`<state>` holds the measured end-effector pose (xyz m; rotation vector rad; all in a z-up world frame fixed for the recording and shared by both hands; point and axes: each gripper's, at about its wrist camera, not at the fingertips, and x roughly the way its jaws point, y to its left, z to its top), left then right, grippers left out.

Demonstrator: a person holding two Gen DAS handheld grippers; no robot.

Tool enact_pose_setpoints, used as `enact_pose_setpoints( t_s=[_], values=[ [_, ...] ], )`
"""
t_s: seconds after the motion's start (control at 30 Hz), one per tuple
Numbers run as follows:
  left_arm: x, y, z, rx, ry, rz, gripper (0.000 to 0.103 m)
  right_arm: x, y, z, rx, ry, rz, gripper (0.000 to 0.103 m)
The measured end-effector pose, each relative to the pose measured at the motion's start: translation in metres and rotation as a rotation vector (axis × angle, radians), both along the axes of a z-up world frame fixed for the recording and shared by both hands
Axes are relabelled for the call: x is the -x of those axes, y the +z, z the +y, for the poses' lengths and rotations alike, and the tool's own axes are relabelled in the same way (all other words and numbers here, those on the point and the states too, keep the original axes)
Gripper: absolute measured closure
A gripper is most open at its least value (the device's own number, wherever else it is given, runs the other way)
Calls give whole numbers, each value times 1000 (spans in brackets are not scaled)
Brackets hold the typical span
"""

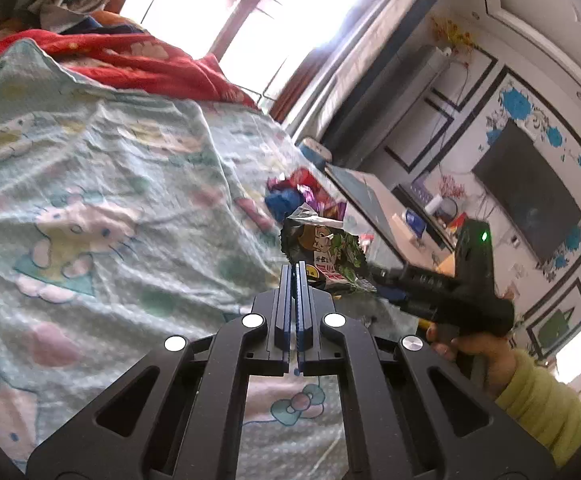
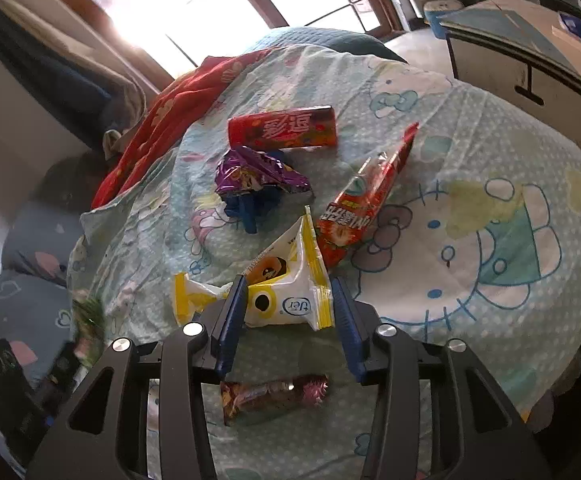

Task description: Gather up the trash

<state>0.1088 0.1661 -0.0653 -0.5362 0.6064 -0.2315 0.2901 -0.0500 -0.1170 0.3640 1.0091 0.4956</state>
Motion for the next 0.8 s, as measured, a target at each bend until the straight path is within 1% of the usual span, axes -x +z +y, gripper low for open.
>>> enact_pose_setpoints(
  t_s=[0.07, 0.1, 0.13, 0.27, 0.47, 0.63, 0.8],
  values=[
    [3, 5, 4, 1, 9, -14, 103, 1, 2, 0, -25, 15, 5, 78],
    [4, 8, 5, 1, 14, -23, 103, 2, 3, 1, -39, 26, 9, 90],
    [5, 10, 6, 0, 18, -29, 103, 5, 5, 3, -38, 37, -1, 95],
    [9, 16, 5, 1, 23, -42, 103, 19, 23, 12, -14, 82, -89, 98],
    [14, 26, 1, -13, 21, -67, 103, 38, 53, 16, 3, 109, -216, 99],
    [17, 33, -6, -31, 9, -85, 103, 55, 78, 6, 12, 102, -316, 100],
    [18, 37, -16, -49, -13, -97, 103, 67, 96, -9, 28, 70, -386, 100]
  ],
)
